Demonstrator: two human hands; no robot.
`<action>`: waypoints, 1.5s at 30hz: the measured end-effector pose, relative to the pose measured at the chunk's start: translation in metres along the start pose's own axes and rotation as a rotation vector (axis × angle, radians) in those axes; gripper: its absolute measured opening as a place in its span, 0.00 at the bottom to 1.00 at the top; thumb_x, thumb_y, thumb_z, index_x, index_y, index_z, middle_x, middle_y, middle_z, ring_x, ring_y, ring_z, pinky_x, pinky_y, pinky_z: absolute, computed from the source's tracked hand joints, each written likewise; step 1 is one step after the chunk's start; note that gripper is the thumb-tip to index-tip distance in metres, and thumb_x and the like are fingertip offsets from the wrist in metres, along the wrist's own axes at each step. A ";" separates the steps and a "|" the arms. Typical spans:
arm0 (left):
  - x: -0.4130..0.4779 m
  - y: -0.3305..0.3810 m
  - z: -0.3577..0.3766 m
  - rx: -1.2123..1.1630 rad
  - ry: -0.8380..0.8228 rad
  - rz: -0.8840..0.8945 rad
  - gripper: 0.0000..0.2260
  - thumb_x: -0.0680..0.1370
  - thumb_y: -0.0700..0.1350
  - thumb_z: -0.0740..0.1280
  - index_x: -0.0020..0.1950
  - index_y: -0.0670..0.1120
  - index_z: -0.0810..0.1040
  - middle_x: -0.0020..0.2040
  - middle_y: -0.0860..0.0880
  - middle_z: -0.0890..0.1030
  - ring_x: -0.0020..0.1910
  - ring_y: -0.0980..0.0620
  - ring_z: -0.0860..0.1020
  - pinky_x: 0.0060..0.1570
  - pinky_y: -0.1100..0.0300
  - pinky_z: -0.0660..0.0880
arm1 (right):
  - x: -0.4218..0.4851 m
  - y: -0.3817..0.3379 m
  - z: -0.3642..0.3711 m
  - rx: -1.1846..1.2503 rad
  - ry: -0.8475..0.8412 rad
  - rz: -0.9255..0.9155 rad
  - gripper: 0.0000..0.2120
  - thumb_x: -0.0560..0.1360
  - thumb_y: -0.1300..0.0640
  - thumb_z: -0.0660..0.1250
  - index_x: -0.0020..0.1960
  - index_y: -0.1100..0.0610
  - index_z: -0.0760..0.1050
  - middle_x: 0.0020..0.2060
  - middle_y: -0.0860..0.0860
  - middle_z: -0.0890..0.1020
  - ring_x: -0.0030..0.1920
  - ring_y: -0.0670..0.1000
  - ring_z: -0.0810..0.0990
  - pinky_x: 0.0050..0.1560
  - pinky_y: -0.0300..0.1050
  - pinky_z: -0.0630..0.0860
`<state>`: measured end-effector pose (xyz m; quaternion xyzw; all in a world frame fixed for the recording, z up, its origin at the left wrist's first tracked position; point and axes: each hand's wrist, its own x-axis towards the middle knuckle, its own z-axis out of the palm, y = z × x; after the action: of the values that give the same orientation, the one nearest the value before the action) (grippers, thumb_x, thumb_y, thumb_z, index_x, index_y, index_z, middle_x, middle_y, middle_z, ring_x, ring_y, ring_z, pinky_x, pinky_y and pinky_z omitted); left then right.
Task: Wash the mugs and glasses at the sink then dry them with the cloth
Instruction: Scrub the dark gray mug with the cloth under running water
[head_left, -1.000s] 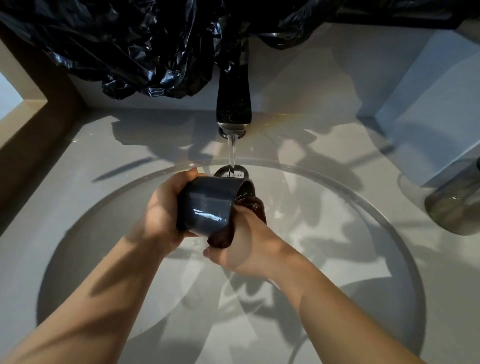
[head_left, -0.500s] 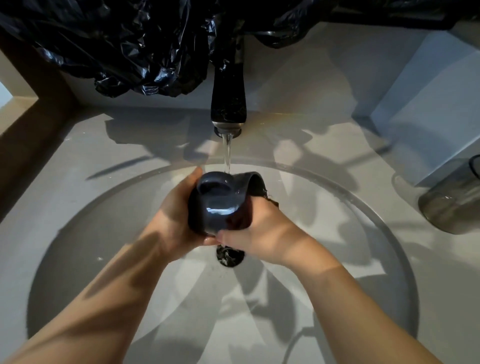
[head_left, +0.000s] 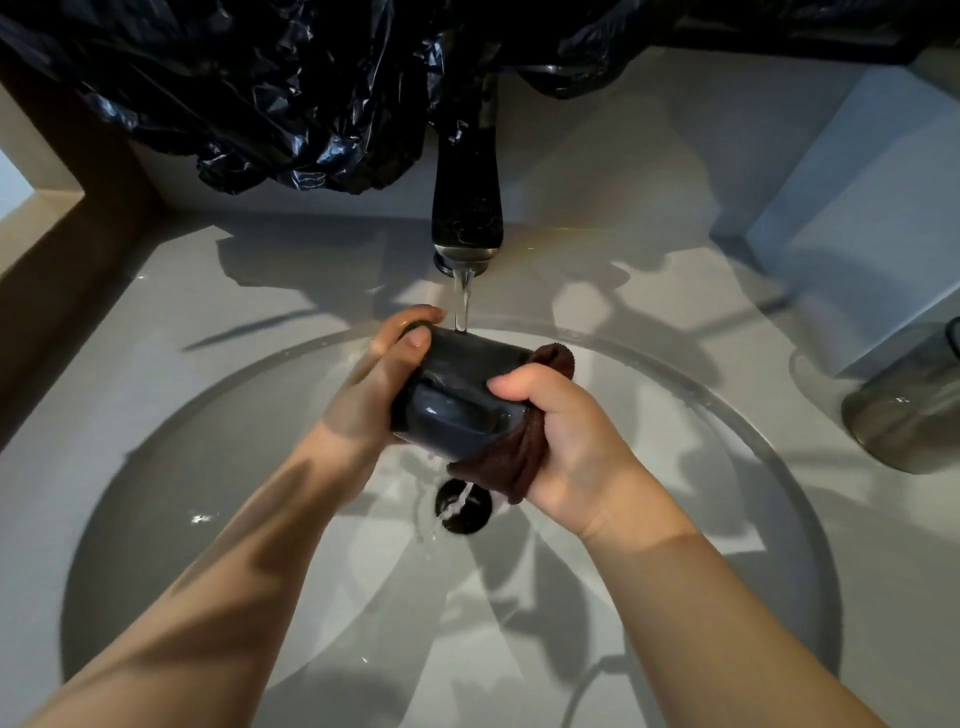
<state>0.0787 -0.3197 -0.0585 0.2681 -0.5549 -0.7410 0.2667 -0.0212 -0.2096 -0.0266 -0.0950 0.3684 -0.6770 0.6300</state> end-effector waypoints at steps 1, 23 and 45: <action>-0.002 0.002 0.001 -0.053 -0.047 -0.120 0.14 0.69 0.55 0.65 0.53 0.55 0.77 0.47 0.50 0.82 0.44 0.49 0.82 0.36 0.53 0.80 | 0.001 -0.001 -0.002 -0.120 0.058 -0.041 0.09 0.73 0.68 0.61 0.51 0.61 0.76 0.40 0.57 0.83 0.39 0.53 0.82 0.39 0.47 0.81; -0.006 -0.002 0.011 -0.020 0.127 -0.259 0.11 0.78 0.56 0.61 0.48 0.51 0.76 0.42 0.47 0.81 0.34 0.52 0.81 0.29 0.58 0.76 | 0.001 0.011 -0.010 -0.892 0.044 -0.092 0.10 0.73 0.62 0.70 0.52 0.53 0.77 0.42 0.48 0.84 0.44 0.45 0.82 0.44 0.37 0.78; -0.014 -0.007 0.013 0.454 0.202 0.235 0.10 0.71 0.61 0.62 0.50 0.62 0.73 0.44 0.58 0.78 0.44 0.59 0.77 0.42 0.67 0.75 | 0.011 0.005 -0.009 -0.177 0.295 -0.030 0.14 0.76 0.54 0.65 0.56 0.62 0.78 0.50 0.60 0.84 0.50 0.60 0.83 0.54 0.55 0.78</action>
<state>0.0787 -0.2998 -0.0606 0.3272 -0.7046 -0.5312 0.3381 -0.0250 -0.2156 -0.0396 -0.0550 0.5136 -0.6580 0.5480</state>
